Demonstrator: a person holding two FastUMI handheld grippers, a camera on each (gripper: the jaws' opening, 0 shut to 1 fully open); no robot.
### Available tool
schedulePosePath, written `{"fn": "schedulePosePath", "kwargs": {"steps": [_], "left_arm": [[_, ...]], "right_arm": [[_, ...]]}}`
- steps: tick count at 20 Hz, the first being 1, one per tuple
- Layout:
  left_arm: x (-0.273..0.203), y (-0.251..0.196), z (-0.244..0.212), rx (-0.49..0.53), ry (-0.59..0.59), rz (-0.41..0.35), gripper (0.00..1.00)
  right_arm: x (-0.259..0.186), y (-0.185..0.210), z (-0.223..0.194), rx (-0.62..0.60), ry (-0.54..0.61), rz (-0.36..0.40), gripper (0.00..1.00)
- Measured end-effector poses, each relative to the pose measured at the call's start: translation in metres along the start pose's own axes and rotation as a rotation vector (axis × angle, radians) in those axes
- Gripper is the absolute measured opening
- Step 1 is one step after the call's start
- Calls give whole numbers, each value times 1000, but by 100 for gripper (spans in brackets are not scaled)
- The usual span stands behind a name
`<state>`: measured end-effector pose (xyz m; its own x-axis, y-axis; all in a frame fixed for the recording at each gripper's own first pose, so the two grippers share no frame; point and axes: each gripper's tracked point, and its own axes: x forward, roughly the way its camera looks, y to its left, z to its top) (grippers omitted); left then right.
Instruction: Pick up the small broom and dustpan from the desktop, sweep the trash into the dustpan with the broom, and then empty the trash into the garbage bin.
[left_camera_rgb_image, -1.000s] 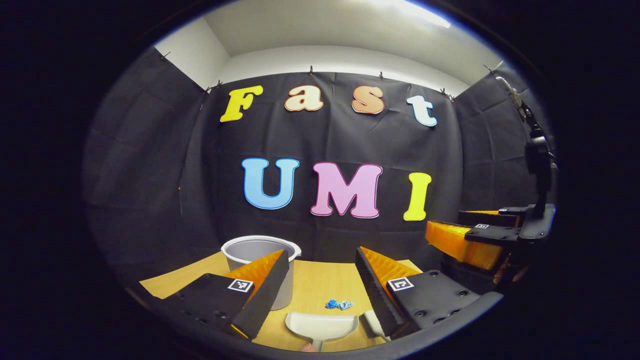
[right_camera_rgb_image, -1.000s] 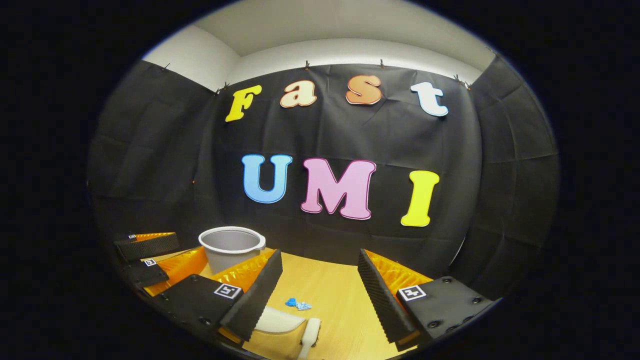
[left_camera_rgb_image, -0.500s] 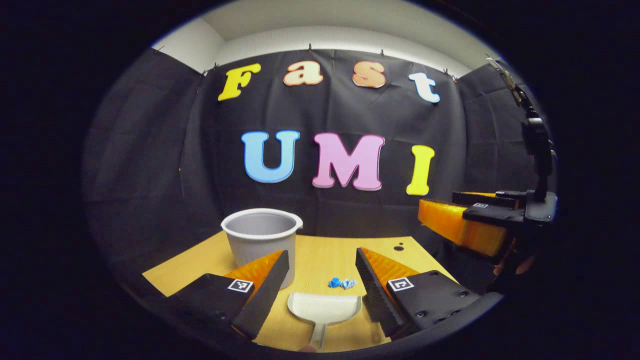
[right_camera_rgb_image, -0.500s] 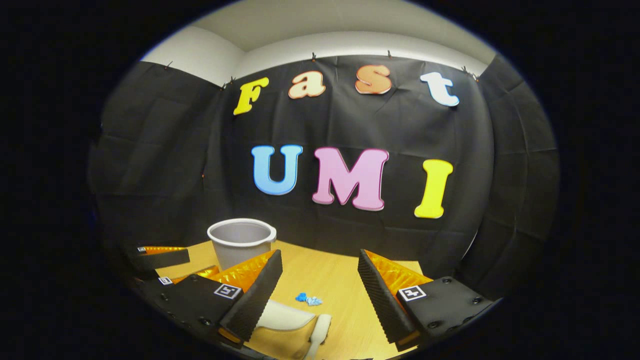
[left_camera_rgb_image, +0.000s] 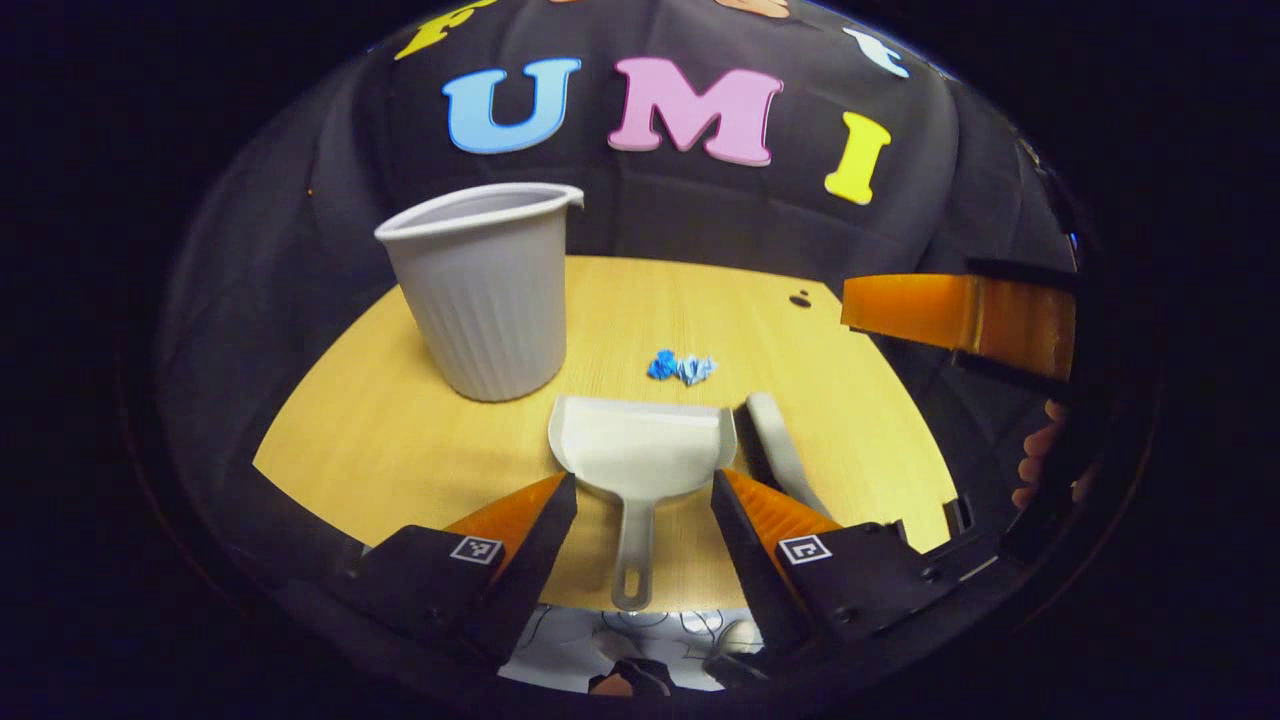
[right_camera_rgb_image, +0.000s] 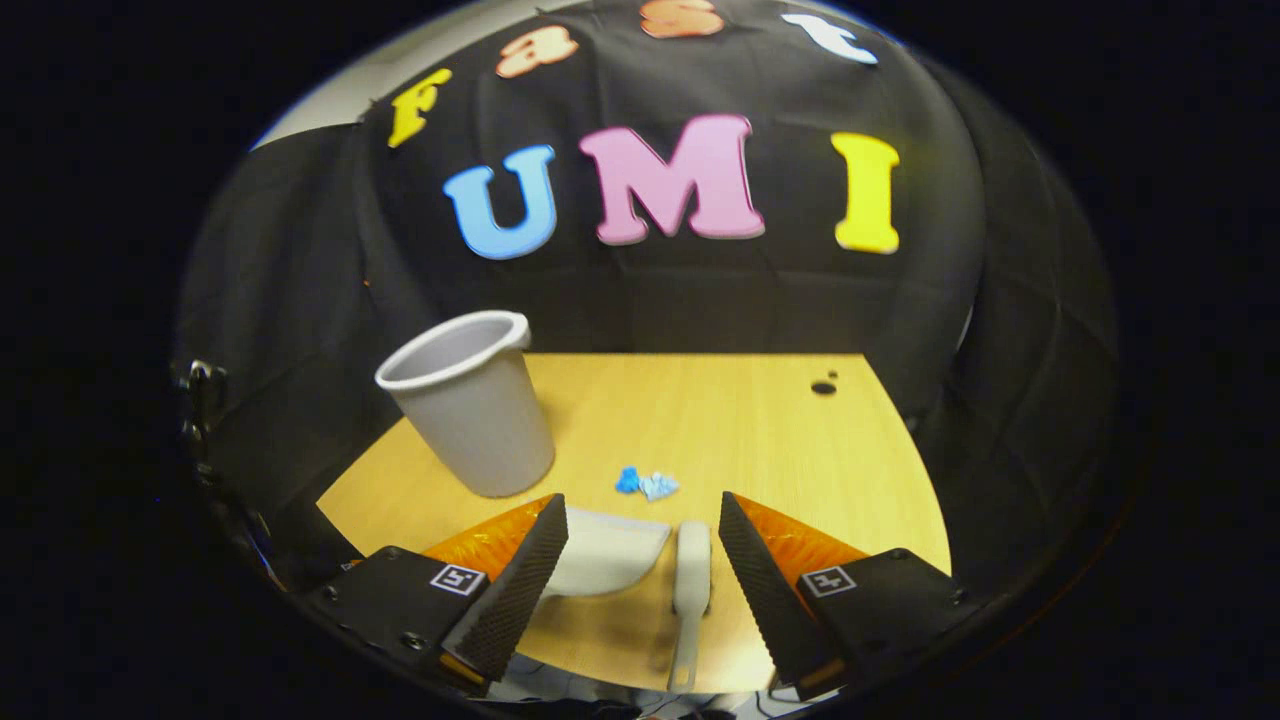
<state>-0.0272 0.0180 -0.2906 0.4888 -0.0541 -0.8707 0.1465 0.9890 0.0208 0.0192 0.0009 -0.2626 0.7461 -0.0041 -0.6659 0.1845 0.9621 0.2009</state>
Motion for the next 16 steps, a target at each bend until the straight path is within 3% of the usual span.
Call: {"fn": "schedulePosePath", "kwargs": {"steps": [5,6,7,12,15,16], "left_arm": [[35,13,-24,15,182,-17,83],[42,16,-29,34,217,-28,83],[48,16,-33,46,254,-49,83],[78,20,-50,-34,453,-111,83],[83,23,-46,-49,488,-88,83],[82,23,-43,-48,498,-71,83]], "right_arm": [[32,-16,-68,74,231,-98,95],[36,-13,-80,64,277,-108,89],[41,-14,-90,38,312,-116,95],[72,-30,-138,10,464,-206,96],[89,-43,-163,-15,589,-226,96],[91,-44,-172,7,640,-229,92]]}}
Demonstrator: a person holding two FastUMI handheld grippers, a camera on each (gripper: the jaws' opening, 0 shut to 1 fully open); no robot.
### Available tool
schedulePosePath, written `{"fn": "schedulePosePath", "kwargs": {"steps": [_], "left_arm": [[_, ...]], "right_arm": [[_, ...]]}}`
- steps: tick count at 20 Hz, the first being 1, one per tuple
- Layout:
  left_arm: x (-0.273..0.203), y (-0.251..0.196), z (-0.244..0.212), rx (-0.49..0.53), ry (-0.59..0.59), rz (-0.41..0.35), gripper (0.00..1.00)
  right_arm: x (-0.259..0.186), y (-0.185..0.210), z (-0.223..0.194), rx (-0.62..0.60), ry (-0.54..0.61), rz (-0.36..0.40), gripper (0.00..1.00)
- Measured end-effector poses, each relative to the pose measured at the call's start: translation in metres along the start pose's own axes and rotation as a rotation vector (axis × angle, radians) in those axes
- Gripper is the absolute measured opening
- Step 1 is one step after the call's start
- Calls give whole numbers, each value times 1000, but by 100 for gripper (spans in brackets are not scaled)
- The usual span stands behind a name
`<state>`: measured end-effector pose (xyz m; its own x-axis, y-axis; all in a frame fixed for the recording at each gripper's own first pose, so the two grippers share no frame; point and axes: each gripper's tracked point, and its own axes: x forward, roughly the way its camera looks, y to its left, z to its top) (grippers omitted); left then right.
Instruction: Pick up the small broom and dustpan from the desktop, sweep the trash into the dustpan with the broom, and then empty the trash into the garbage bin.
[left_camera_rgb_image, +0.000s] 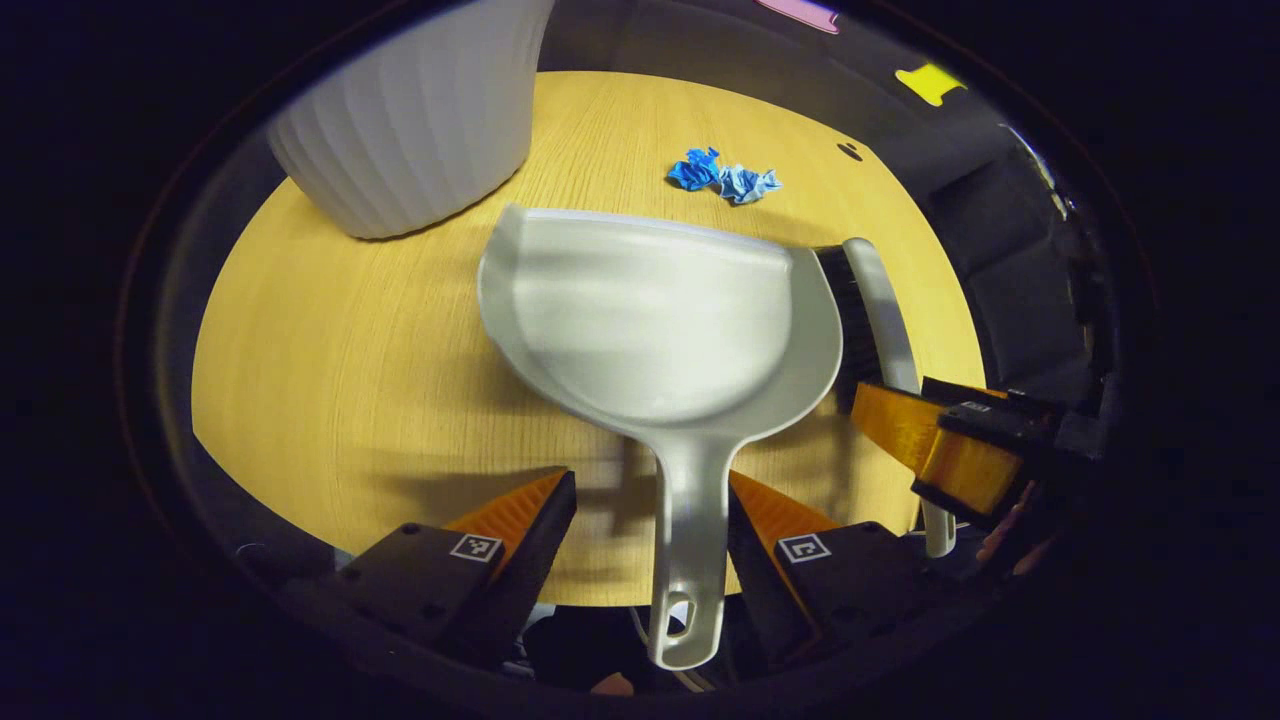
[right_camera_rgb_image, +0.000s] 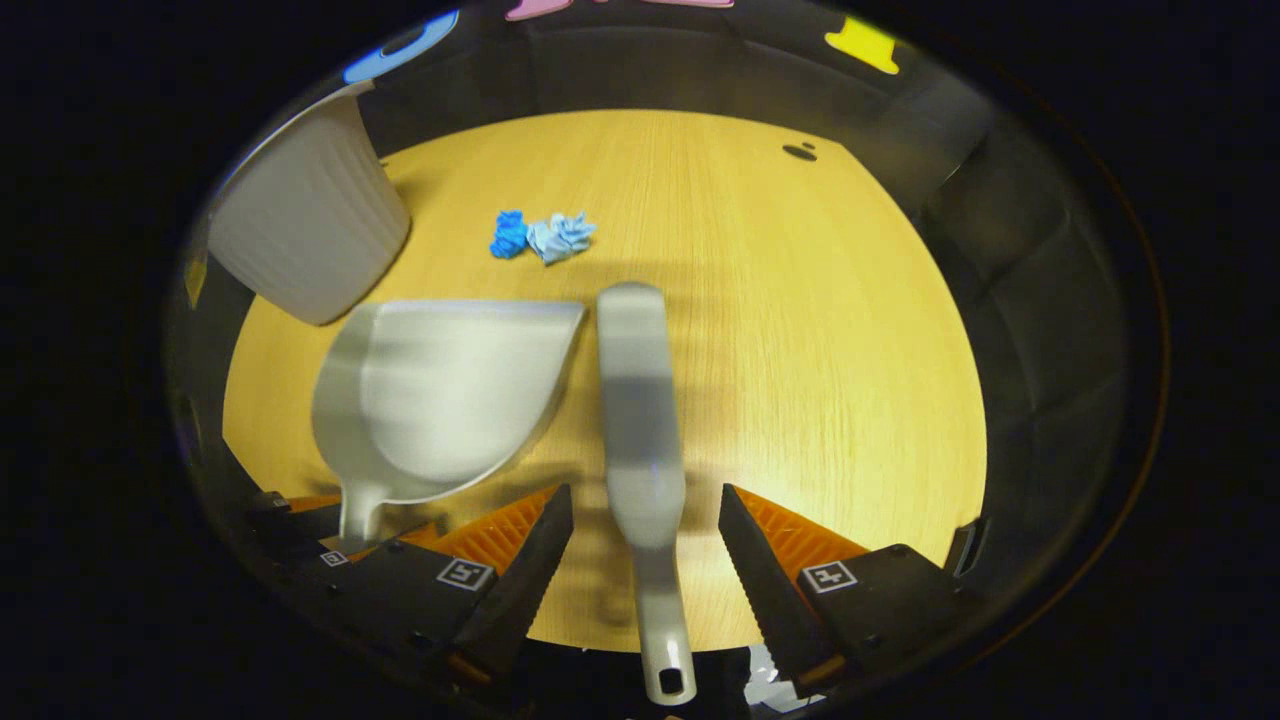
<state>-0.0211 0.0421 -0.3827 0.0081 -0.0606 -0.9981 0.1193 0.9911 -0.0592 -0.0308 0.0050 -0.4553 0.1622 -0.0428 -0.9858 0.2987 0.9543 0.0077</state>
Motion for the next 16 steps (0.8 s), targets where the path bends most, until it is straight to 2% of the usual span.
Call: {"fn": "schedulePosePath", "kwargs": {"steps": [1,2,3,4,5,6,7,8,9,10,11,12,16], "left_arm": [[-1,-3,3,7,4,5,83],[2,-8,5,20,14,9,83],[3,-10,9,42,25,24,83],[6,-11,14,64,30,48,83],[10,-11,22,78,25,77,83],[13,-12,30,85,24,94,83],[16,-11,31,79,30,109,83],[13,-12,34,72,37,110,83],[13,-12,38,67,46,112,83],[13,-12,39,65,58,119,83],[15,-12,43,66,63,125,83],[16,-10,46,70,59,138,83],[17,-9,55,71,14,152,83]], "right_arm": [[5,-1,-4,10,41,2,96],[8,-2,-7,12,67,2,92],[11,-4,-7,0,81,-6,92],[13,-4,-8,-13,99,-2,96],[15,-1,-5,-4,103,6,96],[16,0,-4,-4,117,10,95],[15,-1,-4,-1,135,17,85],[16,-2,-4,-2,144,18,93],[16,-2,-3,-7,156,20,85],[16,-2,-2,-10,160,21,91],[17,-2,-3,-16,166,21,86],[18,-2,-1,-16,170,21,91],[17,-3,-1,-7,202,18,91]]}}
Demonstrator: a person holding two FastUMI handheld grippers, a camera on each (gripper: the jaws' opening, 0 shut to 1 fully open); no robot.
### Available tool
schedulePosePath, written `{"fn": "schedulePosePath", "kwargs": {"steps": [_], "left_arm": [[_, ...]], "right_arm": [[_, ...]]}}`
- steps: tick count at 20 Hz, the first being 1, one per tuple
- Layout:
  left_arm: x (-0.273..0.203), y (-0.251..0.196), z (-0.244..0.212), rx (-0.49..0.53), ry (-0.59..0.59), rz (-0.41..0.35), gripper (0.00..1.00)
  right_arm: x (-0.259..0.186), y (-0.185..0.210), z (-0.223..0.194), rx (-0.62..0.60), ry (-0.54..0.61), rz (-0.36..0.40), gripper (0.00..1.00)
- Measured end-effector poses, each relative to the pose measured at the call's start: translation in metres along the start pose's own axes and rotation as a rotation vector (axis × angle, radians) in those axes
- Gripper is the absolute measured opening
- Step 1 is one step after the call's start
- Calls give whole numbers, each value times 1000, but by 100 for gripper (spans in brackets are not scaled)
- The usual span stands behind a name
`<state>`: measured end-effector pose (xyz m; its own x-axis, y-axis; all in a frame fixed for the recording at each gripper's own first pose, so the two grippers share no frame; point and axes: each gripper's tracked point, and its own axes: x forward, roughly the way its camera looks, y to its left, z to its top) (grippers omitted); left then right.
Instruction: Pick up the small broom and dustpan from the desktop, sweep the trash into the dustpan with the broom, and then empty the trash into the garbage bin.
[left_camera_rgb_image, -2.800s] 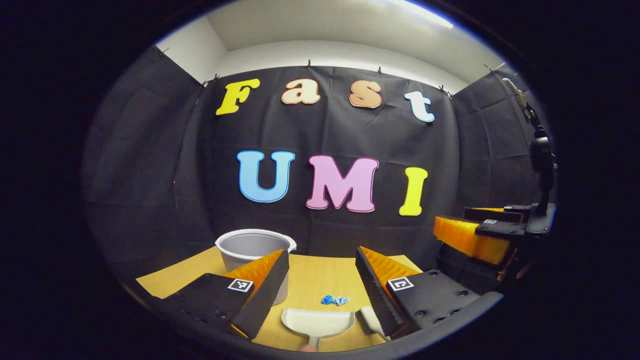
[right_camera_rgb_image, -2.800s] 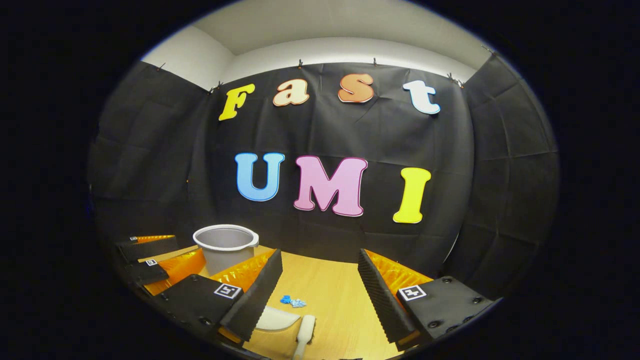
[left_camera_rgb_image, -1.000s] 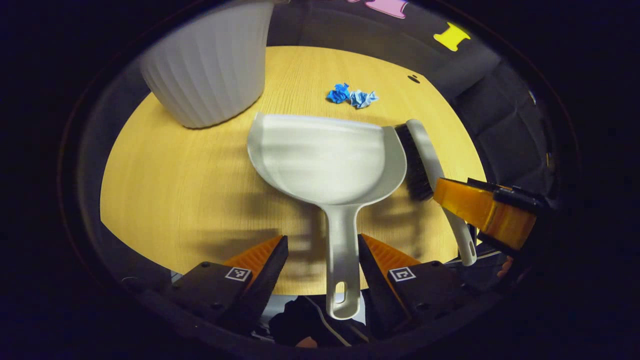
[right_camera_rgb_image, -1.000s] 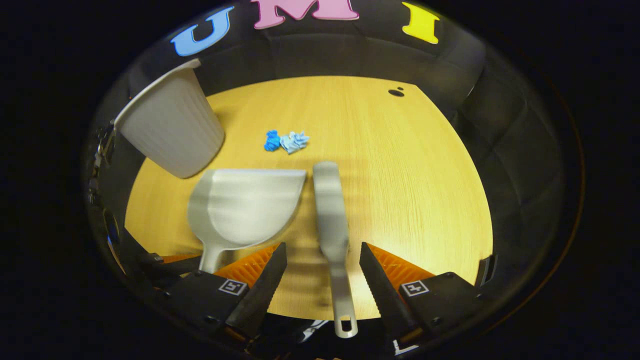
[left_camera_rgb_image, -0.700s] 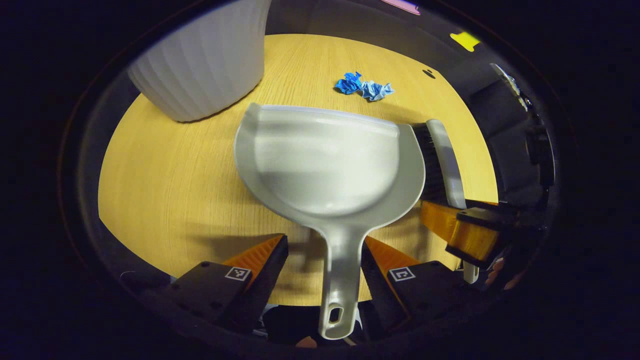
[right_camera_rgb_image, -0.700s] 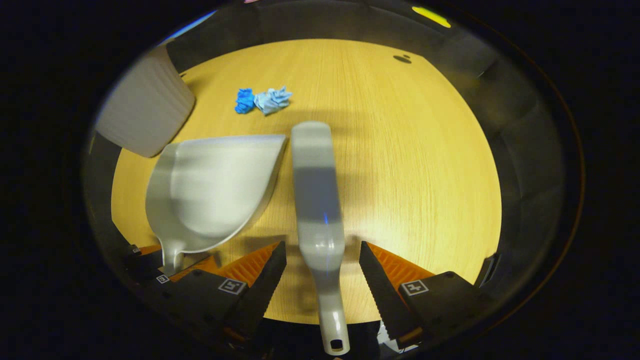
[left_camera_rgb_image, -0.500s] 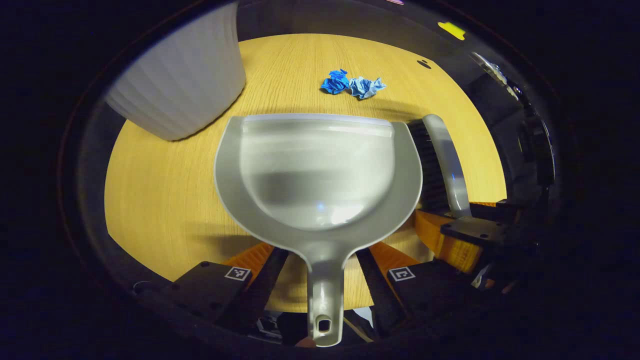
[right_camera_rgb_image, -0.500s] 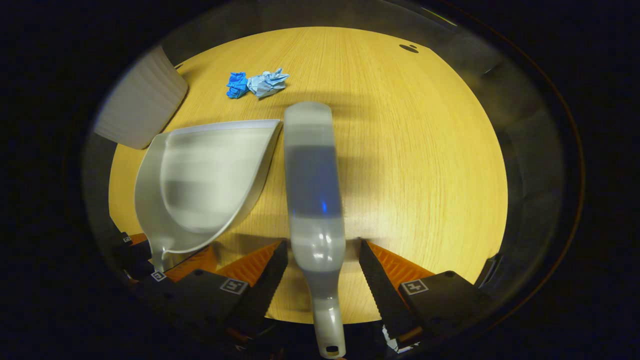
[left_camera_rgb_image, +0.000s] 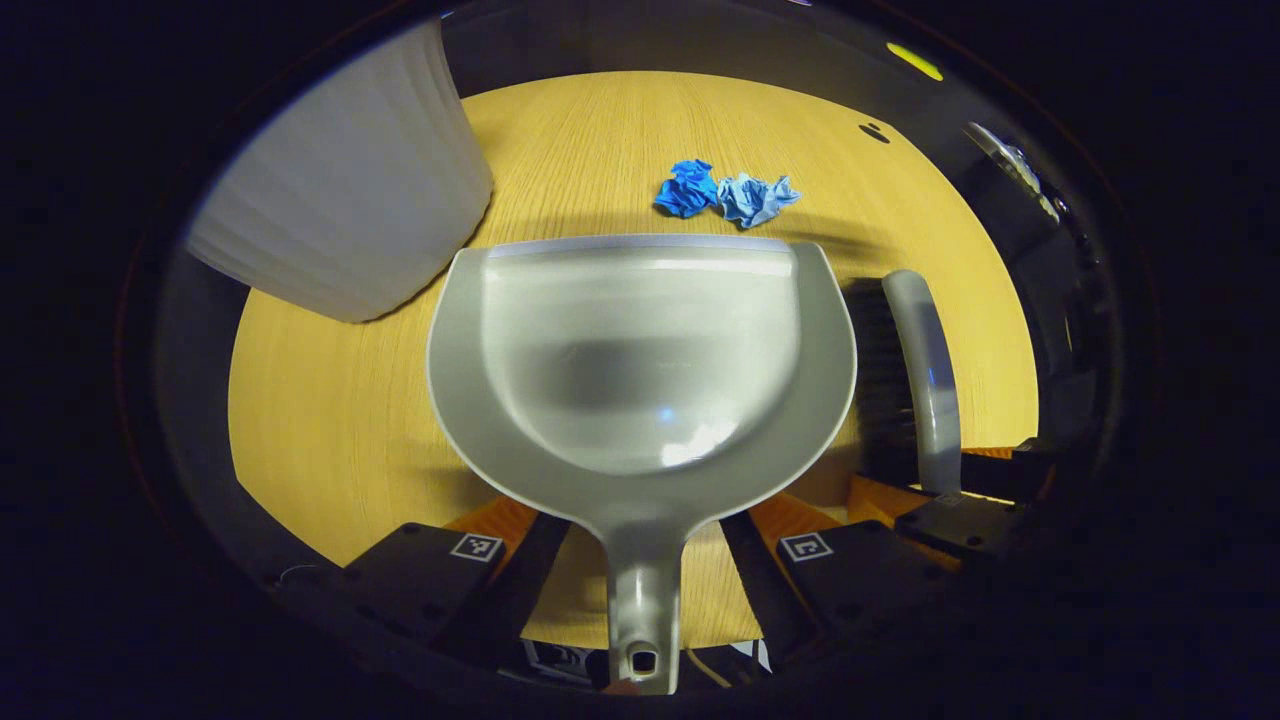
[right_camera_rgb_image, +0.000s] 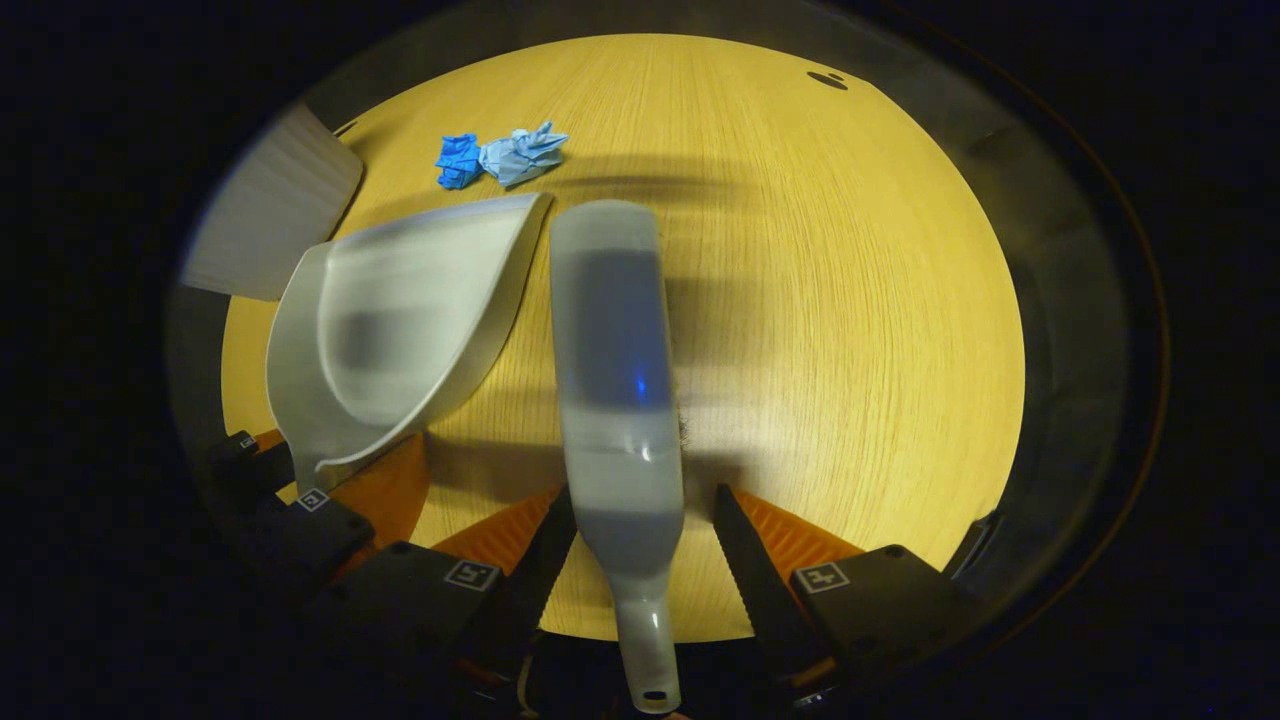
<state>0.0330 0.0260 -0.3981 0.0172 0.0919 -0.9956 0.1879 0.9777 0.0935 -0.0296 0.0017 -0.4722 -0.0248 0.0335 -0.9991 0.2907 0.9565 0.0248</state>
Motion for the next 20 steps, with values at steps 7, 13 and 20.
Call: {"fn": "schedulePosePath", "kwargs": {"steps": [7,13,20], "left_arm": [[1,1,7,24,-25,-2,42],[5,3,5,80,-19,-16,31],[-1,9,-13,204,-57,-31,28]], "right_arm": [[1,3,2,-7,-12,3,48],[0,2,1,-17,-10,11,39],[-7,2,-2,-56,-12,61,34]]}}
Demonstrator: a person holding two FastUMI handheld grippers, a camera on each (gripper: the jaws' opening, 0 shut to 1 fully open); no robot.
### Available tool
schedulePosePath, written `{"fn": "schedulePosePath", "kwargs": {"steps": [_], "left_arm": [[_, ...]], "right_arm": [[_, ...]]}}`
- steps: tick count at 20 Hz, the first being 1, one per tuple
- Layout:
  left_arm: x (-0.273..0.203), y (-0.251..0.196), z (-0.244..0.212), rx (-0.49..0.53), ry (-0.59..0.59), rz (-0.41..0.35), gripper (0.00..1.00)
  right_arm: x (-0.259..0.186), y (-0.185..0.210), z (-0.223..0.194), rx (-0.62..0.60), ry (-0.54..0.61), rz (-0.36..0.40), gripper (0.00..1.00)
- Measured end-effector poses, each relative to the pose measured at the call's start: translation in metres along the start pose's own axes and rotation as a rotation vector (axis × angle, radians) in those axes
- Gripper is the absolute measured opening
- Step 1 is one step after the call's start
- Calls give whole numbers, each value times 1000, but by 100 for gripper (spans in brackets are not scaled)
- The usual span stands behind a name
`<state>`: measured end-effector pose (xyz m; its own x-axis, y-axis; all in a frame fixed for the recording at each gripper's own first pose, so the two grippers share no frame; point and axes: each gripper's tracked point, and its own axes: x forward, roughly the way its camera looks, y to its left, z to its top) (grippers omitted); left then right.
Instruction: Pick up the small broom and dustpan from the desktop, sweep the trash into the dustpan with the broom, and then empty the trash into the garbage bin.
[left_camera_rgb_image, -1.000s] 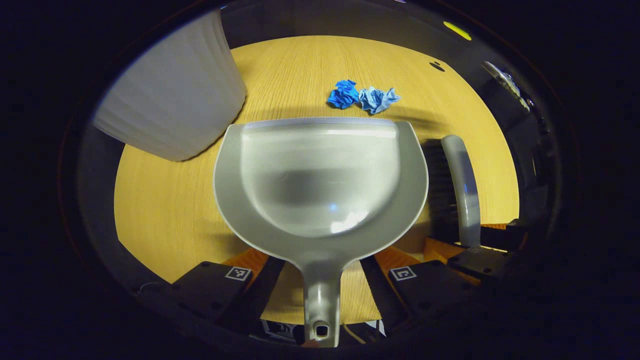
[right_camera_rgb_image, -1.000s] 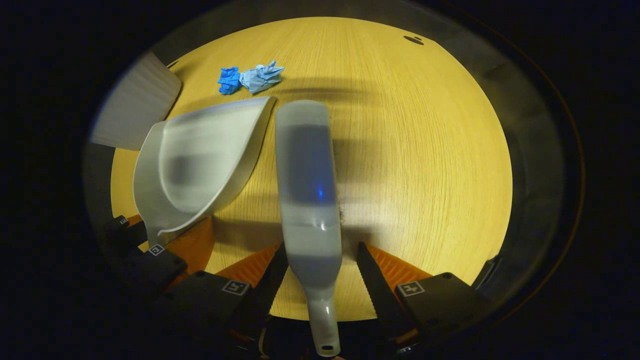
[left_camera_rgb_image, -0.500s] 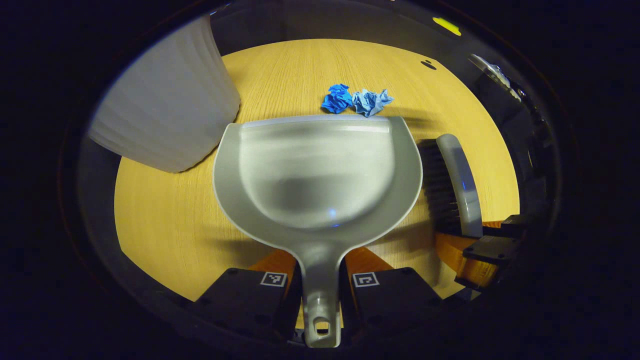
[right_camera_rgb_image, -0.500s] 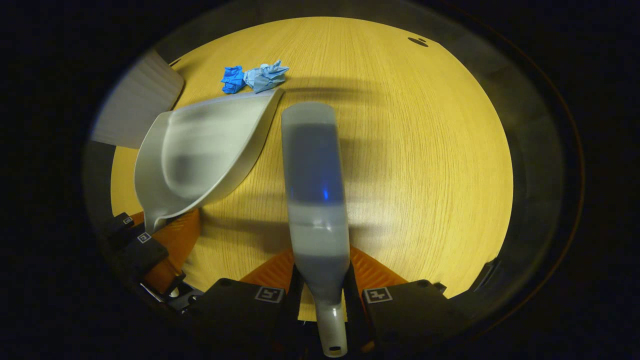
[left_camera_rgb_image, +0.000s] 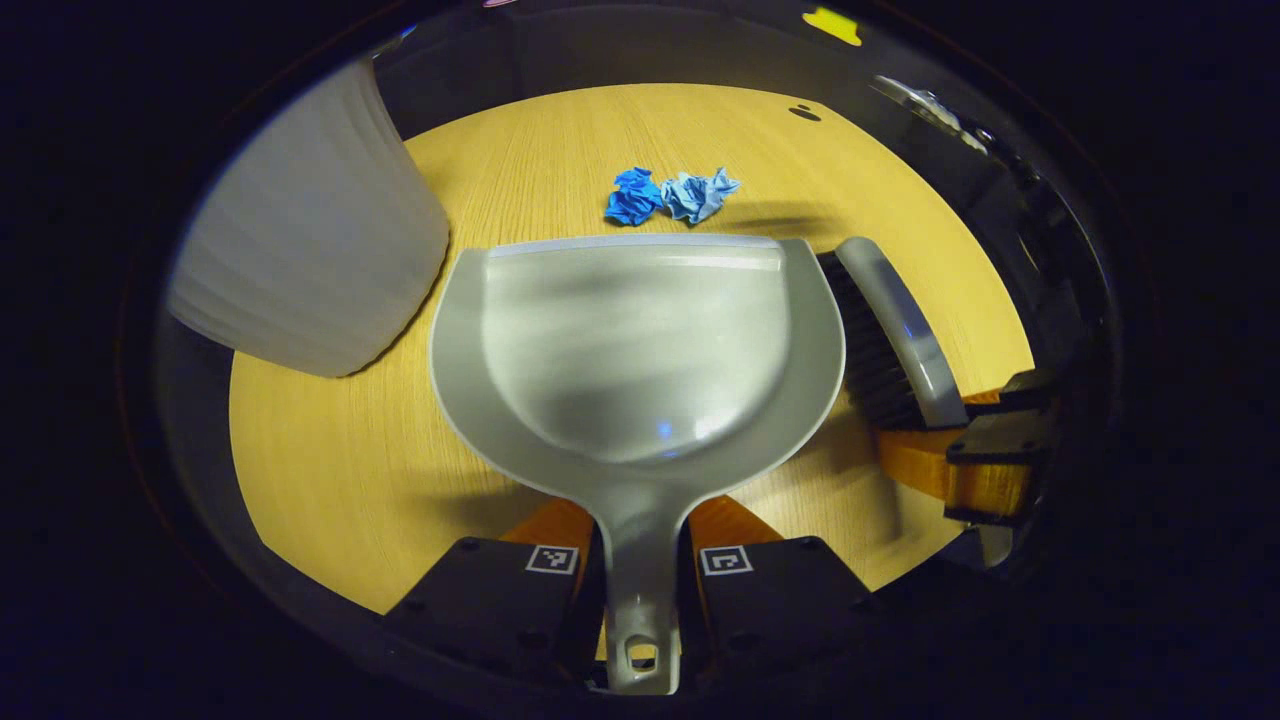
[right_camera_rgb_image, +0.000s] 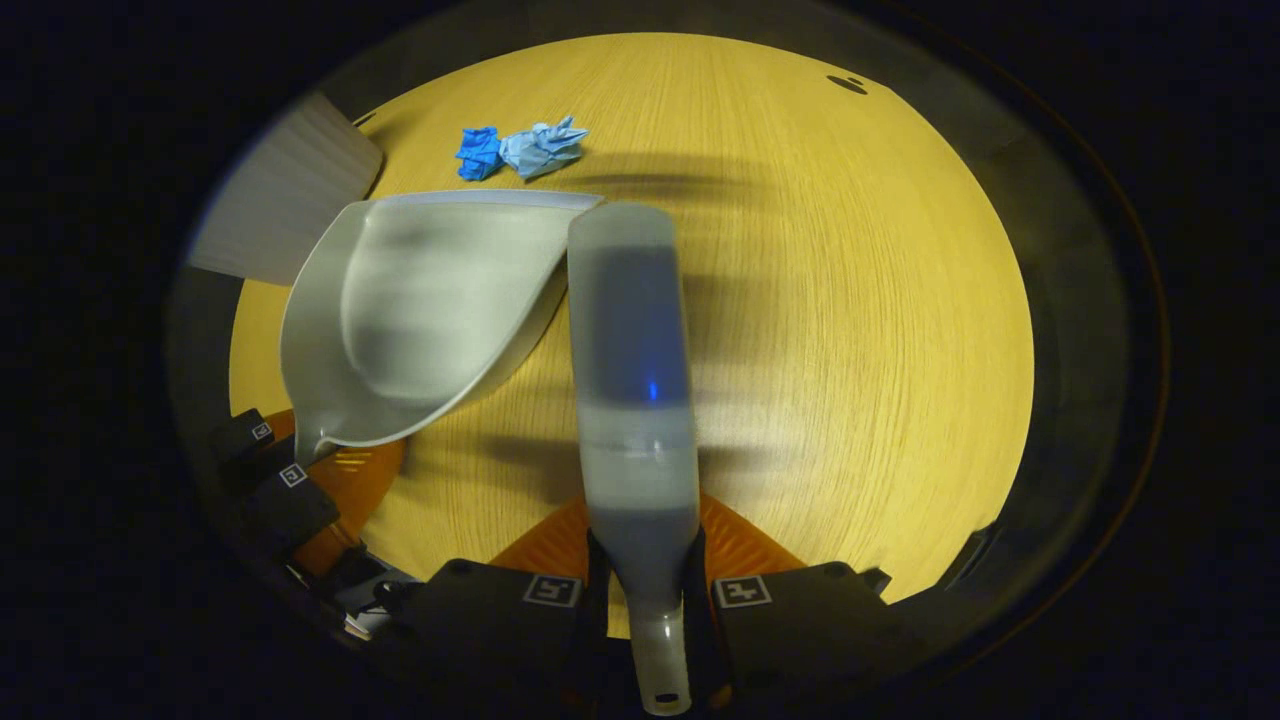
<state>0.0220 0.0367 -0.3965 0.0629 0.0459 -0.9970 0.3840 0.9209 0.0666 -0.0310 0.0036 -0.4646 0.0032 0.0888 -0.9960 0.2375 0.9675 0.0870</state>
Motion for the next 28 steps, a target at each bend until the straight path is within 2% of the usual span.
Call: {"fn": "schedulePosePath", "kwargs": {"steps": [4,7,10,11,12,13,14,17,20,23,26,28], "left_arm": [[1,8,-16,2,-17,0,27],[-4,15,-24,-3,9,5,28],[-8,21,-24,-15,21,21,27],[-8,22,-24,-15,23,21,27],[-8,22,-24,-12,26,22,28],[-7,21,-24,-6,32,21,28],[-7,22,-25,-1,41,18,27],[-8,22,-25,18,57,7,27],[-8,22,-25,15,63,15,27],[-9,22,-25,25,78,22,27],[-8,22,-26,10,79,19,28],[-9,22,-26,4,91,23,27]], "right_arm": [[-33,-8,42,-73,-111,8,34],[-63,-12,98,-140,-210,-2,34],[-73,-14,161,-206,-276,-42,34],[-72,-16,178,-258,-292,-73,33],[-70,-21,197,-330,-298,-117,41],[-67,-26,214,-404,-300,-157,33],[-60,-28,226,-467,-287,-185,33],[-32,-19,252,-607,-232,-206,33],[-12,-3,263,-679,-170,-209,34],[8,7,249,-771,-88,-198,33],[17,22,192,-881,138,-75,34],[18,43,176,-968,161,-3,34]]}}
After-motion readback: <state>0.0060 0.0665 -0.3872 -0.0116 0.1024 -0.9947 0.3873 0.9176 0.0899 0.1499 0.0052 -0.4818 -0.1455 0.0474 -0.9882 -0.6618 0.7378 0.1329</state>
